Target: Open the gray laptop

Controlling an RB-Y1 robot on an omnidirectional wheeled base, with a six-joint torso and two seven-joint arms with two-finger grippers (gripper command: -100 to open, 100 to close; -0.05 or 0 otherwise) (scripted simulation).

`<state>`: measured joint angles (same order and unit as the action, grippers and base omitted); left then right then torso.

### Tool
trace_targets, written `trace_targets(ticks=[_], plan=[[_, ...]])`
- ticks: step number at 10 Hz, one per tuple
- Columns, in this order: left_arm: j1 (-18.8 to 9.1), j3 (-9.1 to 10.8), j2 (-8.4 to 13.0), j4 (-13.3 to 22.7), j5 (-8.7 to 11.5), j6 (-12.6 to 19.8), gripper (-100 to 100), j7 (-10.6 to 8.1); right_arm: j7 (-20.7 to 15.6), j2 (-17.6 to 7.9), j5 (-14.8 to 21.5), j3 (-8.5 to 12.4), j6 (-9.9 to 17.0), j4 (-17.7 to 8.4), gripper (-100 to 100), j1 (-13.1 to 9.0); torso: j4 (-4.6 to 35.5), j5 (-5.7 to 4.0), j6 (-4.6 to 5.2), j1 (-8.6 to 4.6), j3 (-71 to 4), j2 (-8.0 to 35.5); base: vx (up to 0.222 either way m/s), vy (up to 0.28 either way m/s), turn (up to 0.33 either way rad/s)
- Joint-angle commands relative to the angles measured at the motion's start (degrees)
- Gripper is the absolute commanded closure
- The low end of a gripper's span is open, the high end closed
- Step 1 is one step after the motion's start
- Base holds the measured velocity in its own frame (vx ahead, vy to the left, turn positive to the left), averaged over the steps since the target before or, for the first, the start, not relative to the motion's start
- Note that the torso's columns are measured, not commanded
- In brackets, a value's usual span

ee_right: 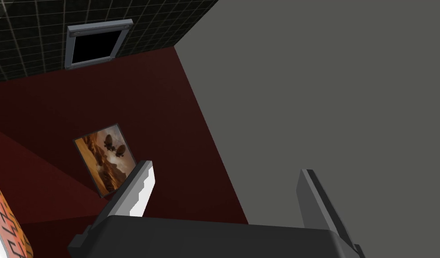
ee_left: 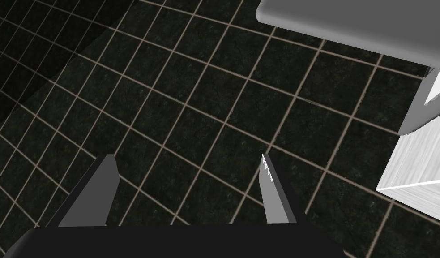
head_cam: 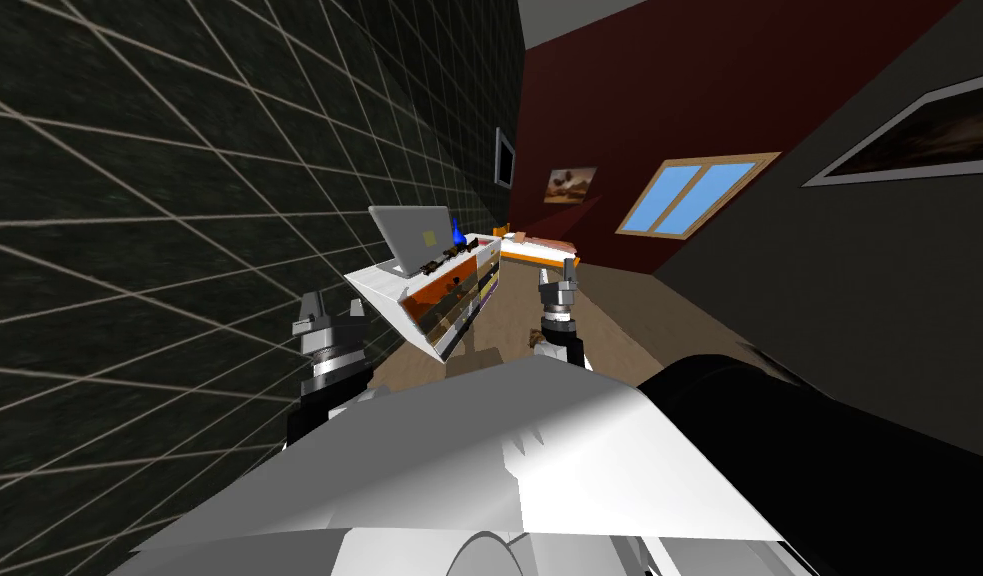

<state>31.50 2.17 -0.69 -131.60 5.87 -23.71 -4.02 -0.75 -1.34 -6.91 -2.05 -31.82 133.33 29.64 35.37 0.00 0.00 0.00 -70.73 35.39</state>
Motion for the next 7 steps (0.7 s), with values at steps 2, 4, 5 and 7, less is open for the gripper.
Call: trace_targets(ticks=[2,4,5,7], plan=[[-0.79,0.79,3.99,1.1,0.33,1.94,-100,-0.28,0.0,0.0,0.0,0.0,0.0,-0.02,0,0.0,6.12,0.0,0.0,-0.01,-12.4,6.17,-0.001,-0.017,-0.009],[-1.99,1.97,7.63,2.73,0.83,4.87,-100,-0.75,0.0,0.01,0.0,-0.01,0.01,-0.03,0,0.01,6.84,-0.01,0.0,-0.05,-13.79,6.83,-0.001,-0.042,-0.019],[-1.99,1.97,8.2,2.73,0.83,4.87,-100,-0.75,0.0,0.01,0.0,-0.01,0.01,-0.03,0,0.01,6.89,-0.02,0.0,-0.08,-13.85,6.86,0.0,-0.04,-0.005],[-3.64,3.6,12.05,4.95,1.55,8.74,-100,-1.44,0.0,0.01,0.0,-0.01,0.01,-0.03,0,0.01,6.92,0.01,0.0,0.03,-13.83,6.91,-0.005,-0.045,-0.022]])
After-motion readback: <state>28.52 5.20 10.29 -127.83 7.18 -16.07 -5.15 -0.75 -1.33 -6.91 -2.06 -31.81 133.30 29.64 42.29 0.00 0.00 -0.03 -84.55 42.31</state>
